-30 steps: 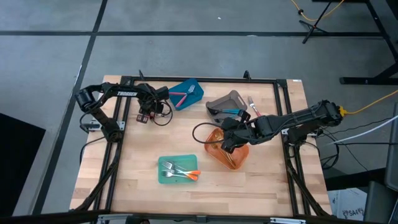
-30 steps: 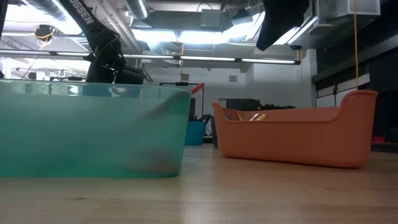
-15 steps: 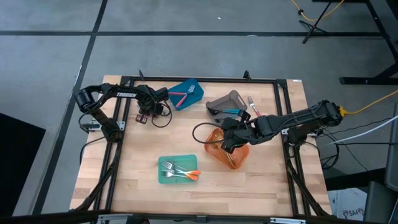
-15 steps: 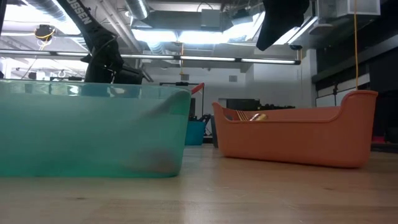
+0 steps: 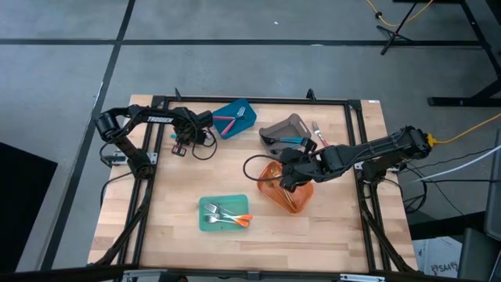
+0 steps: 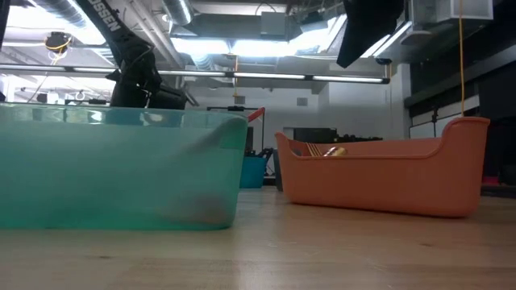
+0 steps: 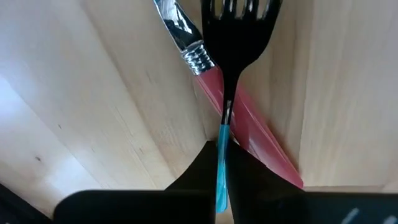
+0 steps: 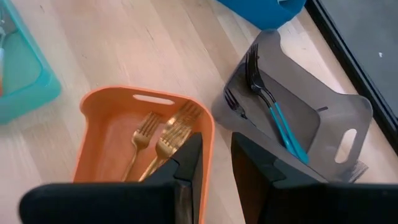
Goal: Sort silverware by color (type)
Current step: Put the blue fork into the black bin
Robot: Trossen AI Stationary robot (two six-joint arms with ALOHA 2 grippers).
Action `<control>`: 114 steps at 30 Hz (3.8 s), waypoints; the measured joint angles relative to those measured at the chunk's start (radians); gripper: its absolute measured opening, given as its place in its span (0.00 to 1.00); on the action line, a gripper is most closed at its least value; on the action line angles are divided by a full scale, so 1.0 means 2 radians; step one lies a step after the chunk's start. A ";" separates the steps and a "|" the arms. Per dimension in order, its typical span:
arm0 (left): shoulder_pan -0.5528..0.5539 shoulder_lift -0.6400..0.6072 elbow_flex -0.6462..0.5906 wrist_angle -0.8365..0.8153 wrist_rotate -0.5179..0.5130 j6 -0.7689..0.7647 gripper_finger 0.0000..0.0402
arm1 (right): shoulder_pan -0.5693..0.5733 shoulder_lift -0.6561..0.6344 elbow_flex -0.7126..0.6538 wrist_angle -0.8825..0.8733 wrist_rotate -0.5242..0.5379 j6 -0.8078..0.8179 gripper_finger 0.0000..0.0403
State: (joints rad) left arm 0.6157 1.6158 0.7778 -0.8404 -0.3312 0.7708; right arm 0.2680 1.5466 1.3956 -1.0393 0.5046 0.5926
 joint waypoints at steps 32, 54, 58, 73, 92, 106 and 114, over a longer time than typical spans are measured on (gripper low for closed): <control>-0.182 -0.194 0.041 0.313 0.096 -0.568 0.02 | 0.000 -0.008 0.000 0.034 0.131 0.015 0.18; -0.325 -0.140 0.041 0.628 0.006 -0.577 0.02 | 0.000 -0.008 0.000 0.314 0.108 -0.159 0.18; -0.331 -0.140 0.041 0.637 -0.004 -0.577 0.02 | 0.000 -0.008 0.000 0.314 0.096 -0.159 0.18; -0.335 -0.140 0.041 0.675 0.007 -0.577 0.03 | 0.000 0.015 0.000 0.344 0.105 -0.223 0.18; -0.336 -0.141 0.041 0.676 0.004 -0.577 0.02 | 0.000 0.021 0.000 0.376 0.136 -0.219 0.18; -0.336 -0.140 0.041 0.672 0.000 -0.577 0.01 | 0.000 0.021 0.000 0.376 0.123 -0.220 0.18; -0.336 -0.140 0.041 0.673 0.000 -0.570 0.01 | 0.000 0.021 0.000 0.367 0.122 -0.221 0.18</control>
State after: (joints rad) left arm -0.0555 1.3361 0.8600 0.5048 -0.3308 -0.3700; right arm 0.2680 1.5879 1.3960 -0.3062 0.7486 0.1505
